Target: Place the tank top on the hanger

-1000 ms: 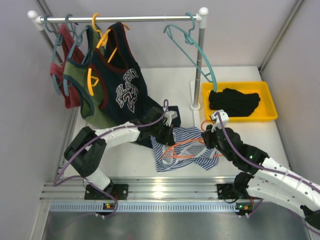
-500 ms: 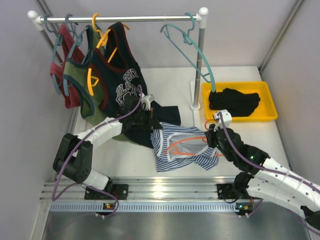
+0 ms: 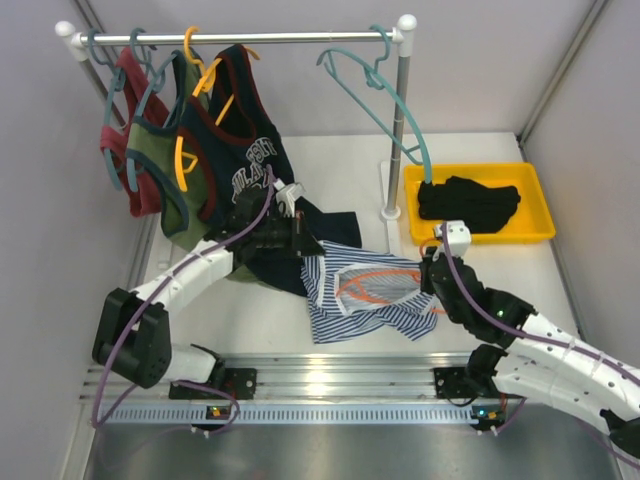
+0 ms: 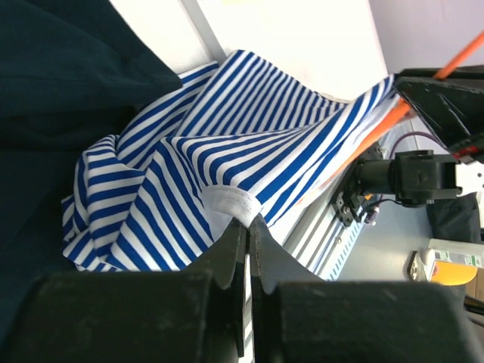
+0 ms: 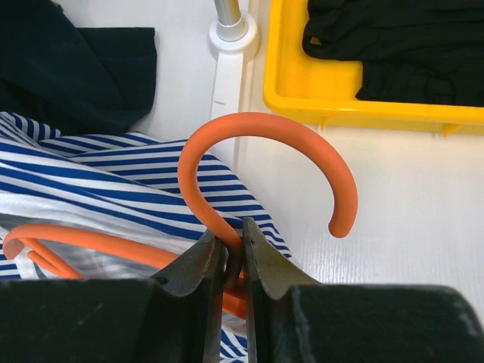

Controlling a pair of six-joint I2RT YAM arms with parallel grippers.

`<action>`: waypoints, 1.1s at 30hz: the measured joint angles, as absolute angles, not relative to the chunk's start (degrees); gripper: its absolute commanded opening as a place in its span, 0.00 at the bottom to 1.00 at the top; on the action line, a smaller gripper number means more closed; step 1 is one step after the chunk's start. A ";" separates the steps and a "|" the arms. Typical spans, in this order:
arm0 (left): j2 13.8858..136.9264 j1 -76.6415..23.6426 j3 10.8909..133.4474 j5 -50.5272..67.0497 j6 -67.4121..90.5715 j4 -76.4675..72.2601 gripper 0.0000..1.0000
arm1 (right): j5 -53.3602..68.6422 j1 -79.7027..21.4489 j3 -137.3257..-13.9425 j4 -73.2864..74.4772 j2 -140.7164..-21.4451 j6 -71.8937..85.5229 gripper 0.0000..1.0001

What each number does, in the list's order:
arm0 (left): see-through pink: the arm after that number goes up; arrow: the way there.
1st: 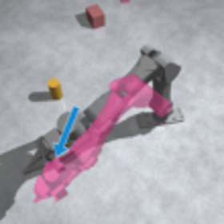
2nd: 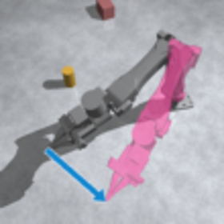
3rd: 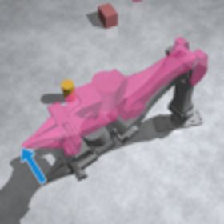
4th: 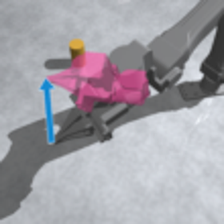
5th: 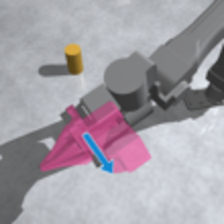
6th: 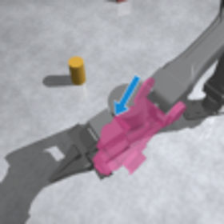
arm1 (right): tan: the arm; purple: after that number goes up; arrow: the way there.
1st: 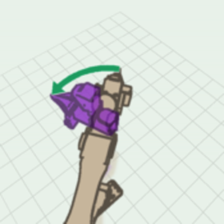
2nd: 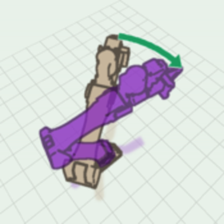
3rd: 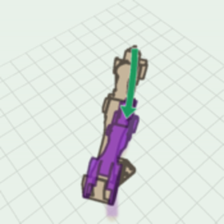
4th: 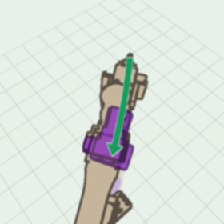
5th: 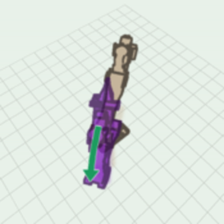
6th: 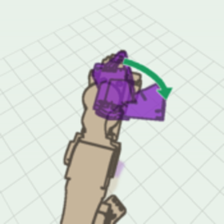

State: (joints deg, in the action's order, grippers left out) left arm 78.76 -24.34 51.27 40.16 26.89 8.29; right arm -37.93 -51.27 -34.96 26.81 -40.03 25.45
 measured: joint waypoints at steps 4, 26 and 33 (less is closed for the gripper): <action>76.95 -24.34 51.27 41.63 26.87 9.32 0.00 | -39.46 -51.27 -35.00 27.09 -40.12 26.24 0.00; 73.97 -24.14 52.53 48.58 33.26 9.43 0.00 | -38.57 -51.46 -35.07 24.14 -38.30 28.14 0.00; 74.00 -24.14 55.07 49.06 34.61 8.69 0.00 | -37.04 -52.47 -35.07 20.03 -39.77 28.32 0.00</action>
